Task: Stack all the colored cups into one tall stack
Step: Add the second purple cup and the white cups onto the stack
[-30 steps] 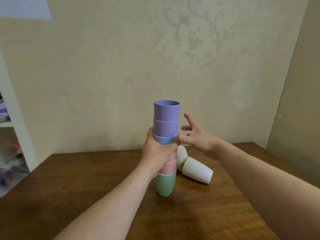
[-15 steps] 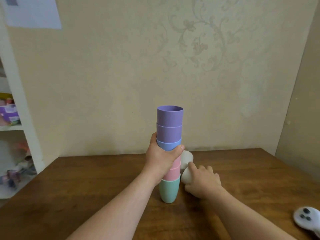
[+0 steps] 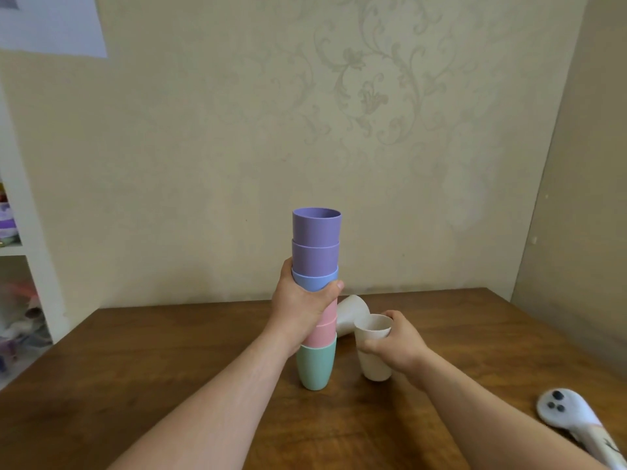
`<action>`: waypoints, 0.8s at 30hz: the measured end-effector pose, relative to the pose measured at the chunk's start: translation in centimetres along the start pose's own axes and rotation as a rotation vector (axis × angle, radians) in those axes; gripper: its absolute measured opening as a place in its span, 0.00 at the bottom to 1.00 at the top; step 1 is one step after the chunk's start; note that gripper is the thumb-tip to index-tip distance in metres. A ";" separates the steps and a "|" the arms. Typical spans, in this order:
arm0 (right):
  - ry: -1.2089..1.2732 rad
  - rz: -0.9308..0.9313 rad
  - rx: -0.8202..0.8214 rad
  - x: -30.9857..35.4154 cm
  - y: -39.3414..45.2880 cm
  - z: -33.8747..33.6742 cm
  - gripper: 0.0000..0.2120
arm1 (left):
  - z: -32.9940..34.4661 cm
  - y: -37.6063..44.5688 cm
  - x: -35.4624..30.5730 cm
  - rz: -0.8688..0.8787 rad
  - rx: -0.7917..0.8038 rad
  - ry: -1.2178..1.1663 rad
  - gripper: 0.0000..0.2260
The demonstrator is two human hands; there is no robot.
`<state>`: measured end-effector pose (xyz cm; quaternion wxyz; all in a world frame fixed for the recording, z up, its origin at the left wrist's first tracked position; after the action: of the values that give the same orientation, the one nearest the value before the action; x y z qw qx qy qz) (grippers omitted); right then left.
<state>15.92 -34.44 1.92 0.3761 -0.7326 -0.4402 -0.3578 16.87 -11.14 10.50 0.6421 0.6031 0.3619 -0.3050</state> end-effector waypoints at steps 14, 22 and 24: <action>0.551 -0.577 -0.008 28.1 -11.3 -10.0 0.36 | 0.1 -0.2 -1.0 -0.039 0.038 0.068 0.29; 0.337 -0.574 0.090 27.5 -11.6 -3.5 0.34 | -0.3 -0.3 -1.0 -0.058 0.011 0.132 0.31; 0.307 -0.560 0.100 26.6 -11.0 -2.8 0.37 | -0.4 -0.3 -0.9 -0.065 0.003 0.135 0.29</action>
<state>14.75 -23.26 28.58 0.3605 -0.5013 -0.5797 -0.5317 16.11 -10.85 11.10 0.6051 0.6114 0.4230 -0.2849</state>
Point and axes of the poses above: each hand's wrist, its own y-axis towards the middle knuckle, its own z-axis out of the palm, x = y × z, the point moved 9 cm from there along y, towards the middle knuckle, and after that the axes turned 14 degrees about z, right-handed, at the moved point
